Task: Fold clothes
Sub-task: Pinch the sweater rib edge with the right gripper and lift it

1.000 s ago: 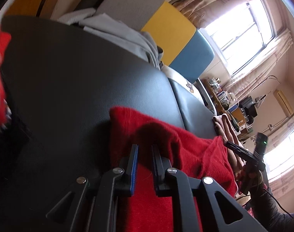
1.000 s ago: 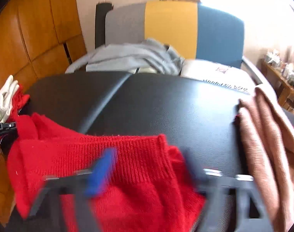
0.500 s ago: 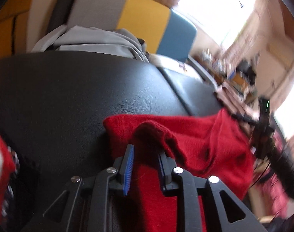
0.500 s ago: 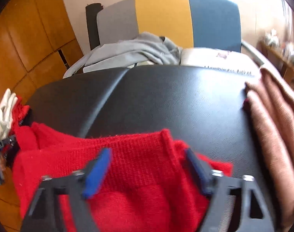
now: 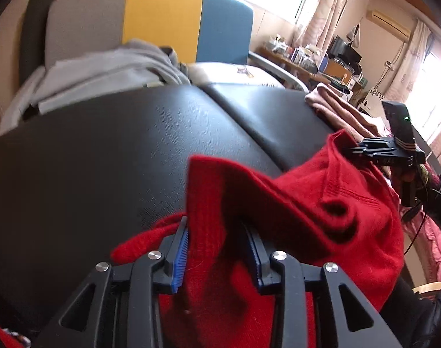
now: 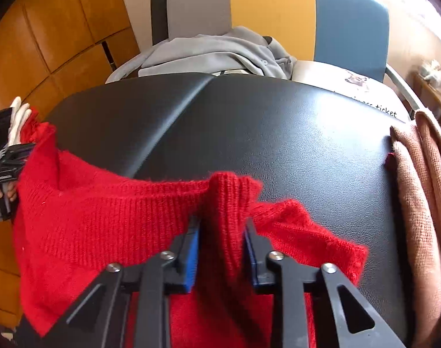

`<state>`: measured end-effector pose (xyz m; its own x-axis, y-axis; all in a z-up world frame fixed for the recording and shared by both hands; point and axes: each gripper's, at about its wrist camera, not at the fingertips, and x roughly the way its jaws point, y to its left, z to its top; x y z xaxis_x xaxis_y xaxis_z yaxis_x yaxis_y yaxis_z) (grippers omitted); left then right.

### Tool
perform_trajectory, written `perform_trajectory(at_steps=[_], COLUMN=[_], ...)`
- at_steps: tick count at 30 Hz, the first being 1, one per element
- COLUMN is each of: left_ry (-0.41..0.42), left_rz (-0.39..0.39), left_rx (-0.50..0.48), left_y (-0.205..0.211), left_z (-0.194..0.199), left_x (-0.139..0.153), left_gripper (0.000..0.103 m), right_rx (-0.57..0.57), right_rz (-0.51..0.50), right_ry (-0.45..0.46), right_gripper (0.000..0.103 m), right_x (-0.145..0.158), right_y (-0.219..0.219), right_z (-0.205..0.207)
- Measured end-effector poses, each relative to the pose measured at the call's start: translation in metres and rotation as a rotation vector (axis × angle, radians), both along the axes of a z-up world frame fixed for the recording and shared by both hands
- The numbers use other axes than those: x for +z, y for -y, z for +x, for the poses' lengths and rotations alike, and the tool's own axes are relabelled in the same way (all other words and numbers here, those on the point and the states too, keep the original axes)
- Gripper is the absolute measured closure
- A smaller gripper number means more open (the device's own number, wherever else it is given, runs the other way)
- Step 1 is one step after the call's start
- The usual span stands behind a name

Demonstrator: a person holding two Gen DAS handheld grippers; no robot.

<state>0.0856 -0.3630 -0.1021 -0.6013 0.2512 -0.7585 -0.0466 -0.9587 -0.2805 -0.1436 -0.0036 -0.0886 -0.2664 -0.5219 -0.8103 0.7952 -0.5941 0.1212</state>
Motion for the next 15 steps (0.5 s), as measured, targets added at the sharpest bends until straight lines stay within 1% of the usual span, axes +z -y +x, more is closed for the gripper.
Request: perform_trajectory(at_steps=[1,2,3,5,8,10,12,14,15], left_ry=[0.016,0.016,0.015,0.010,-0.060,-0.100,-0.106,-0.095,-0.084], left_rz=[0.031,0.048,0.064,0.098,0.159,0.200,0.207,0.229,0.249], left_rx=[0.001,0.012,0.023,0.048,0.140,0.207,0.277,0.333,0.352], left_y=[0.001,0.002,0.002,0.003,0.009,0.015,0.019,0.023,0.025], left_z=[0.000,0.001,0.003,0.006,0.021,0.031,0.039,0.046,0.050], left_x=[-0.004,-0.005,-0.006,-0.008,0.001,0.004,0.001,-0.007,-0.011], left_gripper=[0.069,0.074,0.082,0.088,0.090,0.090,0.091,0.091,0.091], right_rx=[-0.001,-0.010,-0.019,-0.041,-0.112,-0.169,-0.225,-0.259,-0.282], right_rz=[-0.007,-0.012,-0.019,-0.048,-0.127,-0.148,-0.143,-0.106,-0.095], right_ry=[0.003,0.002,0.001,-0.005,-0.027,-0.029,-0.011,-0.009,0.016], right_gripper=[0.085,0.087,0.089,0.090,0.091,0.091,0.091,0.091,0.090], right_x=[0.001,0.001,0.002,0.007,0.022,0.023,0.014,0.000,-0.010], right_y=[-0.002,-0.004,-0.007,-0.012,-0.023,-0.029,-0.034,-0.033,-0.033], right_z=[0.001,0.002,0.003,0.003,0.000,-0.006,-0.014,-0.019,-0.023])
